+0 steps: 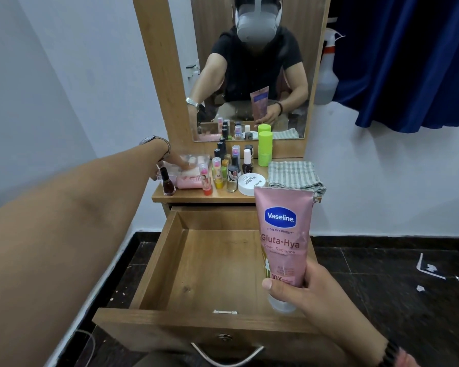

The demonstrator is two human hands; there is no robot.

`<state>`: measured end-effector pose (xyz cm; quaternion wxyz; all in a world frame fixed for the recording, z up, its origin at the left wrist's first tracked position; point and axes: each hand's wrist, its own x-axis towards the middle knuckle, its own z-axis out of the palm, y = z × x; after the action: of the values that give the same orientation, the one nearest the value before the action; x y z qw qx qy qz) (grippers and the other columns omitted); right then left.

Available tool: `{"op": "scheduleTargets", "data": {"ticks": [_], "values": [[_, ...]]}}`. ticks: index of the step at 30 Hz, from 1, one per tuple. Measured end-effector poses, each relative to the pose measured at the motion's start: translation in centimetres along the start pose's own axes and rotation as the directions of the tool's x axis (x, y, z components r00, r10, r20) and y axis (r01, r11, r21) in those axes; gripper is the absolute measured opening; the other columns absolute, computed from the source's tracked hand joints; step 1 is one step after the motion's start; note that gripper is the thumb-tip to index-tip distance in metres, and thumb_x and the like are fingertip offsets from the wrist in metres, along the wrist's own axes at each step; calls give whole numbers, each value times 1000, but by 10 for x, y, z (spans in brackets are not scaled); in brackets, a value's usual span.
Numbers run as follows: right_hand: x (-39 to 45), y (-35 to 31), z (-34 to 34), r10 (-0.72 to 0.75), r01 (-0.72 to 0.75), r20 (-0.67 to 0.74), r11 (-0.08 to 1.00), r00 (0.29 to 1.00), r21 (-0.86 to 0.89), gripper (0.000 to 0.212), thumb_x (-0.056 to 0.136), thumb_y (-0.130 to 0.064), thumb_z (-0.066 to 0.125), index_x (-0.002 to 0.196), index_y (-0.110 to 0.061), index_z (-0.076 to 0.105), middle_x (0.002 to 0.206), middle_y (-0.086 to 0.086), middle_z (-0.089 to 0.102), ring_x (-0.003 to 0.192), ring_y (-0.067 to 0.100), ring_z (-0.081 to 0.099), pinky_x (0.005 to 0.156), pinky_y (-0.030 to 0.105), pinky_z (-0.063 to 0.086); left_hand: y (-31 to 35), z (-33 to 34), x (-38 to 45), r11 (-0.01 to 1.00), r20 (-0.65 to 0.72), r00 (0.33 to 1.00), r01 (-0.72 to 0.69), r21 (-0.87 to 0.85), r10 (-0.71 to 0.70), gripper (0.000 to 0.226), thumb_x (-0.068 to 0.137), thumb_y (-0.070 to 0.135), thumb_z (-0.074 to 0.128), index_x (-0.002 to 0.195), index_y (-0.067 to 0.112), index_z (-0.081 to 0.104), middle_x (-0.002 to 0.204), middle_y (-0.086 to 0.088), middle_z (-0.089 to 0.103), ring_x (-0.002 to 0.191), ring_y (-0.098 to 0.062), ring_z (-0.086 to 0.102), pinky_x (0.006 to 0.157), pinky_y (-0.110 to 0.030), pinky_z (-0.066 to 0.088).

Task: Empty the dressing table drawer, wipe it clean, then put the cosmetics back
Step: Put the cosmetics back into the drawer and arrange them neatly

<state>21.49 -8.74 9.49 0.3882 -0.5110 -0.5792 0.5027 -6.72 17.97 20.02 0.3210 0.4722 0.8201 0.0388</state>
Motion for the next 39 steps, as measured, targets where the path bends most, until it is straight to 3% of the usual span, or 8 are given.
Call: {"op": "scheduleTargets", "data": {"ticks": [6,12,17,21,23,30,36,39], "values": [[1,1,-1,2,-2,-5,1000,1000,-6,39,76,-32,77,105,-41,52,91,-26,67,90,-6,64,63,6,50,-23,-6,6,948,4,1000,6,-319,-5,67,78,29,77,132,6,45,125,-10,51,113,-26,50,99,-39,45],[1,4,-1,-7,7,6,1000,1000,-19,39,76,-32,77,106,-39,54,91,-31,66,90,-10,62,64,7,50,-59,-17,25,545,100,995,74,-835,18,30,93,13,60,122,7,53,117,-4,58,94,-16,58,88,-30,49],[1,3,-1,-8,8,-4,1000,1000,-19,37,76,-29,77,108,-34,57,91,-25,69,88,-5,65,63,9,50,-90,-31,13,405,22,999,5,-915,38,20,96,16,55,115,11,50,106,-2,56,100,-15,52,89,-29,47],[0,2,0,-14,13,-40,1000,999,-15,34,77,-29,77,105,-36,59,92,-17,71,87,0,68,72,16,50,-120,-54,-8,337,-63,998,-67,-939,22,7,100,18,46,106,16,49,110,2,53,81,-12,51,57,-26,55],[-1,1,-1,-21,21,-71,1000,997,0,31,78,-30,77,104,-35,61,92,-17,71,87,1,68,74,19,49,-136,-68,-21,305,-116,993,-115,-945,15,11,101,18,43,96,16,52,117,2,50,78,-12,50,56,-26,54],[-3,0,0,-42,64,-182,991,982,117,44,83,-30,71,124,-28,56,103,-11,71,96,5,68,89,31,54,-177,-76,-81,335,-190,974,-220,-916,120,10,98,17,47,96,13,56,107,-1,55,81,-10,55,51,-20,55],[-14,-10,-4,-29,94,-253,963,967,252,31,89,-21,65,119,-20,60,107,0,71,101,17,67,95,38,52,-166,-3,-165,517,-47,927,-249,-819,371,36,94,16,47,74,9,76,79,2,71,61,-5,64,53,-14,53],[-23,-18,-13,-16,114,-344,957,939,266,35,88,-22,66,122,-16,60,110,4,70,105,22,66,98,42,51,-152,45,-182,561,3,902,-266,-784,433,24,93,14,49,86,5,71,79,-2,70,64,-10,63,58,-20,55]]}}
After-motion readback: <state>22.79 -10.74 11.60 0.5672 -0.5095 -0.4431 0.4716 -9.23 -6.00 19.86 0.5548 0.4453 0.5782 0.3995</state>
